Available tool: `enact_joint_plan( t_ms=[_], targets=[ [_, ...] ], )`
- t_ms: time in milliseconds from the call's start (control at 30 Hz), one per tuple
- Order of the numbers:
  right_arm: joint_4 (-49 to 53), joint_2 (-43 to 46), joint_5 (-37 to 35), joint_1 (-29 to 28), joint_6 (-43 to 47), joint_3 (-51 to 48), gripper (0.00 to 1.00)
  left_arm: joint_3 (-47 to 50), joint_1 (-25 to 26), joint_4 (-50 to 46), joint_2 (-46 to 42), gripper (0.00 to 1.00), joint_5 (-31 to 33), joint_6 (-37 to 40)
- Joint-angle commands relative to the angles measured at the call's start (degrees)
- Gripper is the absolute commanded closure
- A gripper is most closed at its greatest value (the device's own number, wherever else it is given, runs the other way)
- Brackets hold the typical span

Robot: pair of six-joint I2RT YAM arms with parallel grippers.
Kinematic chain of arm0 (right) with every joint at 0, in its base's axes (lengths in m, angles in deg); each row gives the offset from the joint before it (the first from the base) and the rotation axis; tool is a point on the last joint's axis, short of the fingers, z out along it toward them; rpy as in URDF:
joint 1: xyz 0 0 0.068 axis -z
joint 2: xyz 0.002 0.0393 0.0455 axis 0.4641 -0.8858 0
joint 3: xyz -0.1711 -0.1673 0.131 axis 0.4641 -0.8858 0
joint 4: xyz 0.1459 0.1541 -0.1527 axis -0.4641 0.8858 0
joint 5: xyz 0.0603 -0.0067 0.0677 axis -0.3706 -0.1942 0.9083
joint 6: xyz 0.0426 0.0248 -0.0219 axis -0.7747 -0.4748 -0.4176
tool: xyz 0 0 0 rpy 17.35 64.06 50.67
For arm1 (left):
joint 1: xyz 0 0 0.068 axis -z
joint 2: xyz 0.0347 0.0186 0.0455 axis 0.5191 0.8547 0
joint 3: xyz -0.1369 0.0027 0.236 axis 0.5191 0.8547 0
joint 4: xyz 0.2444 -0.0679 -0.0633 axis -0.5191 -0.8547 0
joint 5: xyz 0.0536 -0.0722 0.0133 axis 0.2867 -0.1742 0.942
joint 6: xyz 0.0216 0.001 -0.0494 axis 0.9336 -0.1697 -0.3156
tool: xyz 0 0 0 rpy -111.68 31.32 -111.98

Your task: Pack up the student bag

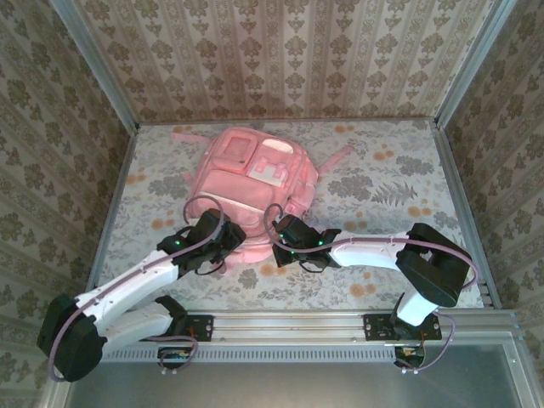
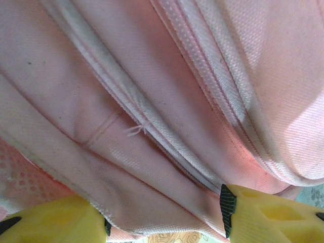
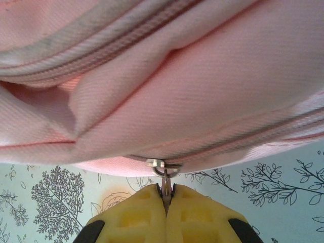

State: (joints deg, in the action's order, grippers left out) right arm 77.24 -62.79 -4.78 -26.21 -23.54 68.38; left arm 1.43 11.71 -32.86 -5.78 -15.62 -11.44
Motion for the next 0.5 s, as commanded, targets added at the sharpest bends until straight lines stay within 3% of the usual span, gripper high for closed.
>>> enact_joint_plan(
  t_ms=[0, 167, 467],
  targets=[
    [-0.18, 0.29, 0.75, 0.23, -0.60, -0.62, 1.00, -1.53, 1.85, 3.75, 2.51, 0.40, -0.36, -2.58],
    [-0.98, 0.20, 1.02, 0.25, -0.78, -1.04, 1.00, -1.61, 2.57, 5.32, 5.67, 0.47, 0.22, -3.06],
    [-0.45, 1.20, -0.36, 0.49, 0.00, -2.67, 1.00, -2.12, 0.95, 1.88, 2.14, 0.90, 5.77, -0.99]
  ],
)
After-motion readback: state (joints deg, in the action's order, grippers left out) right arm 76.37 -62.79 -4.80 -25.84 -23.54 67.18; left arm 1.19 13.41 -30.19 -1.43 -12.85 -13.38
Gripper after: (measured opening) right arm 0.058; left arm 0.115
